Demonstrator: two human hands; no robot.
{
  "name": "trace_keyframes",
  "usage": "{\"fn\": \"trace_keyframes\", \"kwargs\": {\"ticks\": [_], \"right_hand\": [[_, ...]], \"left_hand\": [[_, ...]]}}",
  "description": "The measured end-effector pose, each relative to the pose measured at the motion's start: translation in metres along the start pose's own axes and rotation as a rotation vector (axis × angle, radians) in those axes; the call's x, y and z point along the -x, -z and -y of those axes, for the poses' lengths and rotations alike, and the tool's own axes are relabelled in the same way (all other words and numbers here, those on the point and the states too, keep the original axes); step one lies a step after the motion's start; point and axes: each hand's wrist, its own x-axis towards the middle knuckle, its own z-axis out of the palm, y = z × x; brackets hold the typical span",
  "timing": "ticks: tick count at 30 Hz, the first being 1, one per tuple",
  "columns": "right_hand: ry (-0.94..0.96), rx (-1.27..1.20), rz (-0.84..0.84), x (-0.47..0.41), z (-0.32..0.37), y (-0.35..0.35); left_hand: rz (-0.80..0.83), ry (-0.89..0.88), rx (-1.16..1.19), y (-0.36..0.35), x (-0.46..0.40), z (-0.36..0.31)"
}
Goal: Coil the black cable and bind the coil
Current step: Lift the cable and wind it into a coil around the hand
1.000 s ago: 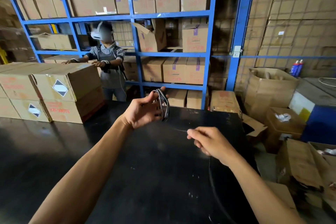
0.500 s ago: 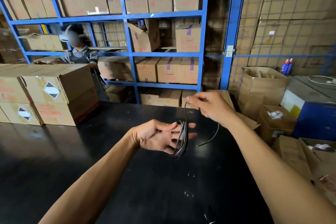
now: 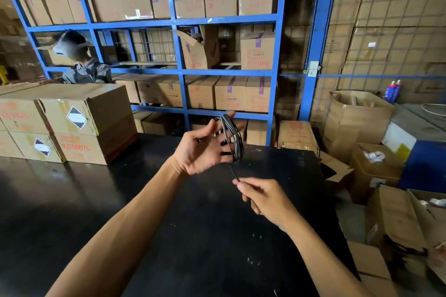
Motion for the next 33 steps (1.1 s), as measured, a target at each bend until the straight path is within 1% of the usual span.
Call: {"fn": "trace_keyframes", "kwargs": {"ticks": [3,5,8,10,13,16,18,21,25,27,33], "right_hand": [[0.035,0.127,-0.039,0.006,0.005,0.009],[0.080,0.214,-0.098,0.005,0.010,0.018],[0.174,0.227,-0.187,0.000,0.020,0.031],[0.228,0.222,-0.221,-0.005,0.028,0.037],[0.296,0.296,-0.234,-0.013,0.038,0.039],[0.327,0.377,-0.211,-0.014,0.044,0.036],[0.314,0.405,-0.201,-0.012,0.046,0.035],[0.267,0.355,-0.221,-0.008,0.047,0.031],[0.240,0.575,-0.321,-0.004,0.047,0.025],[0.251,0.597,-0.347,-0.005,0.048,0.024],[0.266,0.493,-0.276,-0.006,0.055,0.035]], "left_hand": [[-0.143,0.007,-0.044,0.015,0.003,0.004],[-0.186,0.017,-0.037,0.020,0.005,0.007],[-0.221,0.086,-0.042,0.018,0.006,0.017],[-0.202,0.175,-0.089,0.015,0.005,0.027],[-0.131,0.266,-0.140,0.010,0.002,0.040],[-0.102,0.339,-0.214,0.006,-0.002,0.045],[-0.069,0.370,-0.263,0.006,-0.002,0.046],[-0.033,0.352,-0.304,0.005,0.000,0.046],[-0.041,0.362,-0.293,0.000,0.003,0.055],[-0.012,0.352,-0.296,-0.005,0.003,0.058],[0.037,0.330,-0.364,-0.015,0.007,0.056]]}}
